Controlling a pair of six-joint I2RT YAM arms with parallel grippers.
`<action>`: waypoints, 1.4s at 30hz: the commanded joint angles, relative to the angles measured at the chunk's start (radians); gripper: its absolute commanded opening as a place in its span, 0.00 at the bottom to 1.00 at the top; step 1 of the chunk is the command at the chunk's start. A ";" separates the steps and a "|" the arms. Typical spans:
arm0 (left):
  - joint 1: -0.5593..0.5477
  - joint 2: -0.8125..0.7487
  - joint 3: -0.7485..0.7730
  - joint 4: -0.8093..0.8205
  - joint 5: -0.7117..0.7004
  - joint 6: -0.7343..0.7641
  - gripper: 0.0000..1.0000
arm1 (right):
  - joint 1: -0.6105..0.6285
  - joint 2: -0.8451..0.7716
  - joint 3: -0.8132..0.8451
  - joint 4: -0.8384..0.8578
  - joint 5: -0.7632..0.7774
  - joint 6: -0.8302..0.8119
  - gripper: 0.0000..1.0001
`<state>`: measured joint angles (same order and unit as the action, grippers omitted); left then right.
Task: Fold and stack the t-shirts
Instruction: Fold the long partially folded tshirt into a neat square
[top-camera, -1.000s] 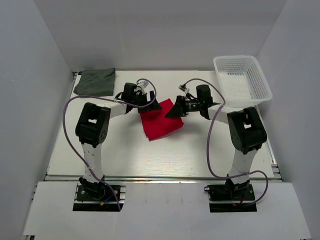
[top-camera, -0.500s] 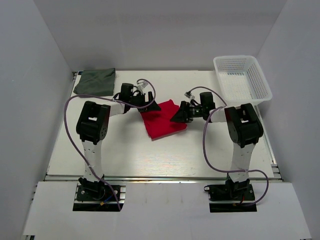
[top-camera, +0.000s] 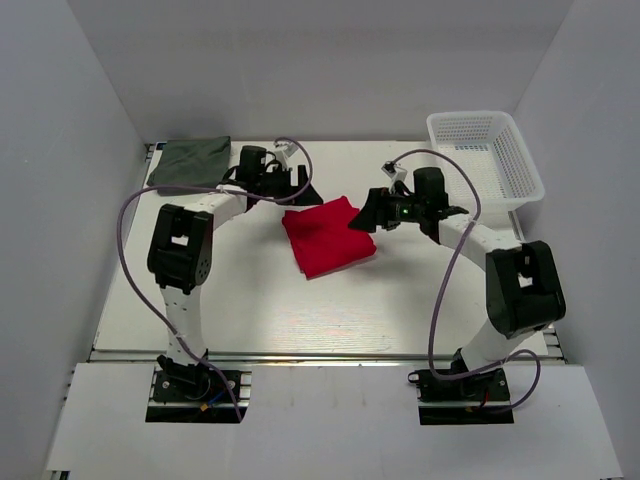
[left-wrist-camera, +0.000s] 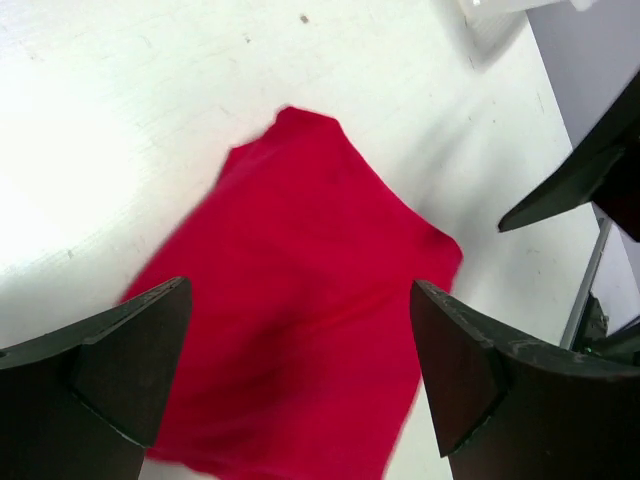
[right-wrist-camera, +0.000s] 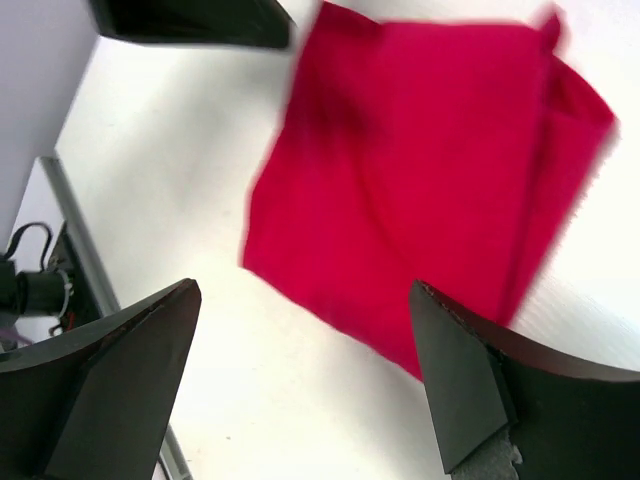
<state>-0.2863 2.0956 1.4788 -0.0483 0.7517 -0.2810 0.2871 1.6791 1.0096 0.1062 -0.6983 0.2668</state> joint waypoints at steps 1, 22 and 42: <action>-0.010 -0.172 -0.055 -0.011 -0.006 -0.015 1.00 | 0.050 -0.055 -0.014 0.001 -0.027 -0.023 0.90; -0.010 -0.276 -0.453 0.004 -0.219 -0.199 1.00 | 0.116 0.208 -0.094 0.288 -0.135 0.129 0.90; -0.152 -0.052 -0.334 -0.010 -0.544 -0.132 0.27 | 0.112 -0.383 -0.252 0.093 0.054 0.032 0.90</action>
<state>-0.4057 2.0022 1.1526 0.0513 0.3195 -0.4679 0.4057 1.3624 0.7784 0.2607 -0.7254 0.3557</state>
